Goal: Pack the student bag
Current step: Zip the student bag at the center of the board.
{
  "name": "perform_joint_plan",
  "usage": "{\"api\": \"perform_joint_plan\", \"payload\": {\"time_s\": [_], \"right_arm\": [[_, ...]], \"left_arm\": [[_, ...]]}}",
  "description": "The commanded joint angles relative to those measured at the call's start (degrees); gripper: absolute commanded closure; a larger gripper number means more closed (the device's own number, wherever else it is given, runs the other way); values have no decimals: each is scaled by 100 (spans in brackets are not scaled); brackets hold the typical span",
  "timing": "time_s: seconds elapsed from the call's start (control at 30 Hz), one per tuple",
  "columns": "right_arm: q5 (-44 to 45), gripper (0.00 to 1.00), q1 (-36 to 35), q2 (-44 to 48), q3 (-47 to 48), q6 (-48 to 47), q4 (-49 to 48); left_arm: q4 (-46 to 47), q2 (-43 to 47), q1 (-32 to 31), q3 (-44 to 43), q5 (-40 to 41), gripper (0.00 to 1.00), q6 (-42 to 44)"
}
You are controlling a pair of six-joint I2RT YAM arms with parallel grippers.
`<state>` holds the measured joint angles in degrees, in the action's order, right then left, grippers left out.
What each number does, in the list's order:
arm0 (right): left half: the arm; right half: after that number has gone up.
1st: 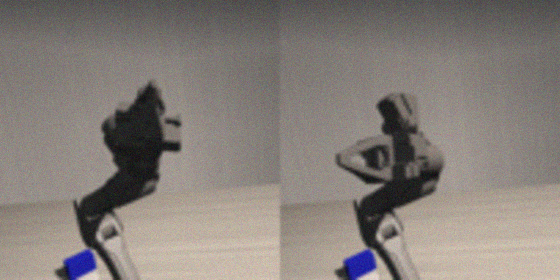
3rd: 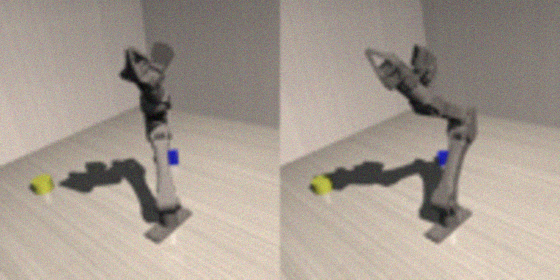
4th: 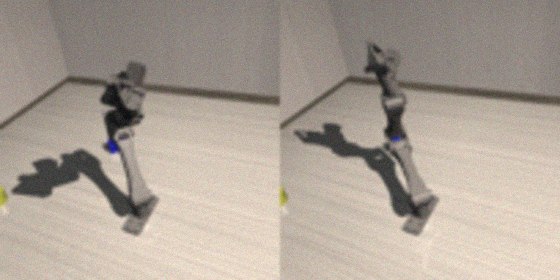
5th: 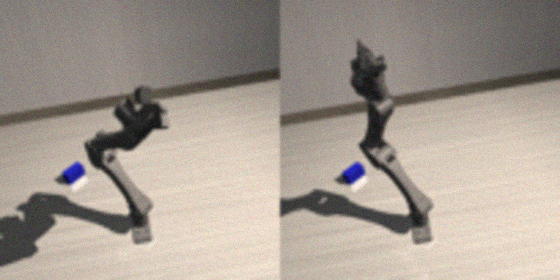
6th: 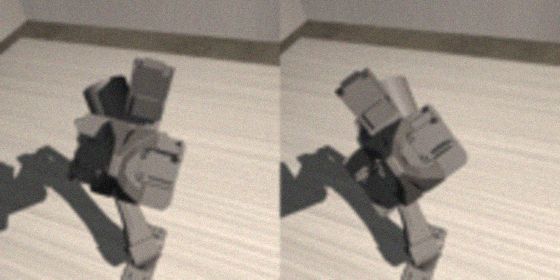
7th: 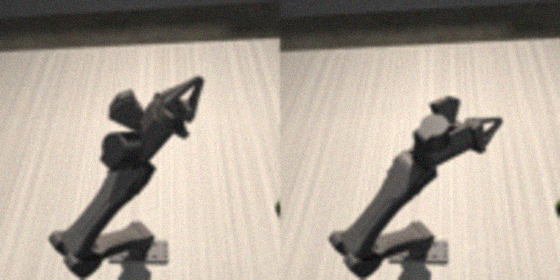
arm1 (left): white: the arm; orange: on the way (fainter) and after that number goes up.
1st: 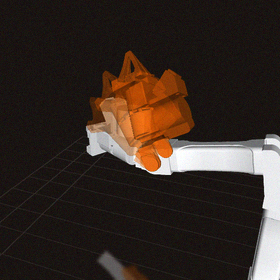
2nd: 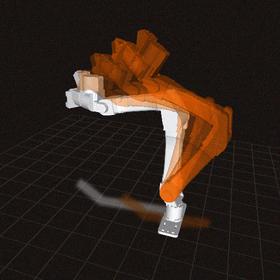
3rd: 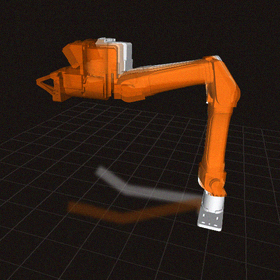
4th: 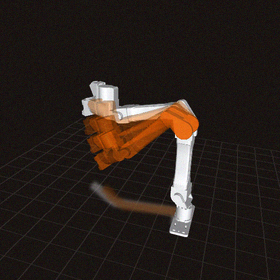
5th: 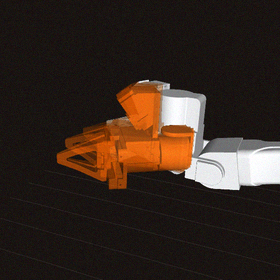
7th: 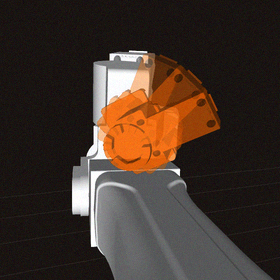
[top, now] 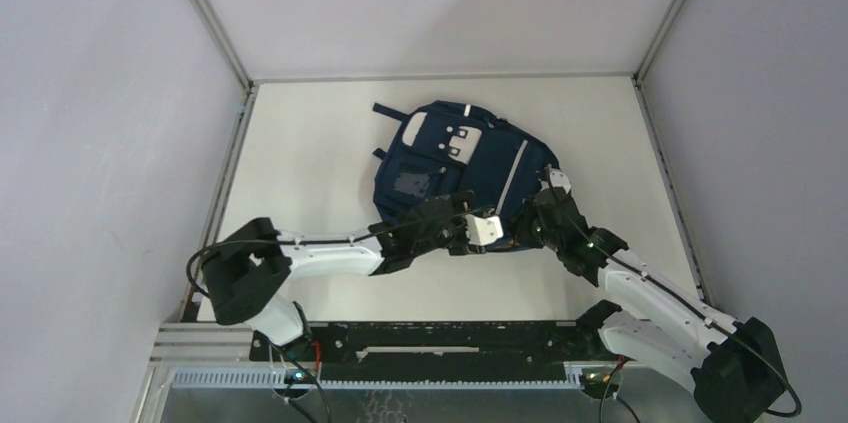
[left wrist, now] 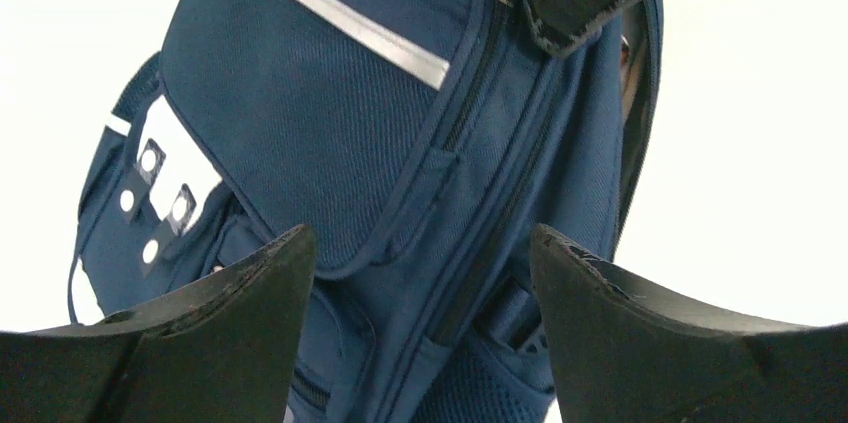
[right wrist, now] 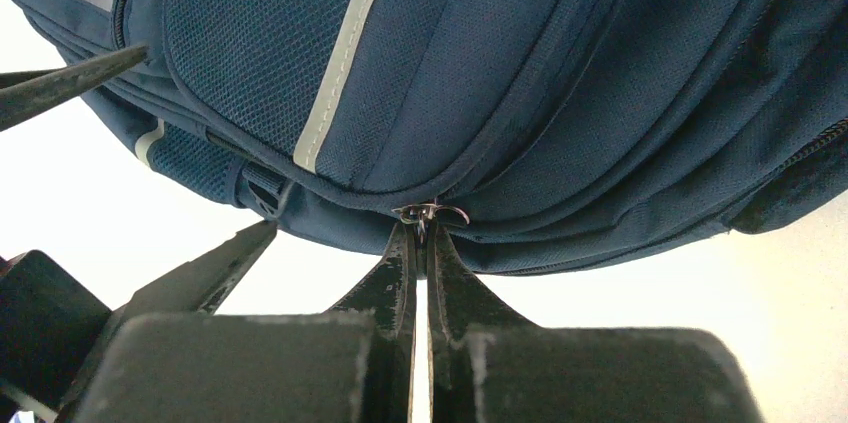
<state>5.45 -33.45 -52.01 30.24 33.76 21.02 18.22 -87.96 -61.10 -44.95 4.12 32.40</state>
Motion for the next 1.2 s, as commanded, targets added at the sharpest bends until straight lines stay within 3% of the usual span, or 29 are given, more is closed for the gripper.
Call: {"api": "perform_joint_plan", "payload": {"time_s": [0.0,0.17,0.27,0.3,0.5,0.53,0.7,0.9,1.17], "right_arm": [[-10,100,-39,206,-41,113,-38],[-59,100,-46,134,-61,146,-118],[-99,100,-48,103,-59,162,-177],[-112,100,-47,103,-62,170,-201],[-297,100,27,135,-62,251,-273],[-341,100,50,138,-62,248,-271],[-282,100,251,186,-60,80,-120],[-138,100,455,540,-147,-195,237],[-287,100,480,693,-122,-249,193]], "left_arm": [[622,-279,19,-564,-87,19,234],[724,-580,19,-884,1,21,79],[574,-794,19,-1117,-45,30,65],[532,-869,26,-1221,-24,35,0],[224,-1008,80,-1450,-266,97,-236],[207,-972,81,-1370,-259,99,-227],[262,-446,162,-680,-230,100,-264],[291,899,516,360,-368,100,-739],[-481,2310,671,1143,50,100,-772]]}}
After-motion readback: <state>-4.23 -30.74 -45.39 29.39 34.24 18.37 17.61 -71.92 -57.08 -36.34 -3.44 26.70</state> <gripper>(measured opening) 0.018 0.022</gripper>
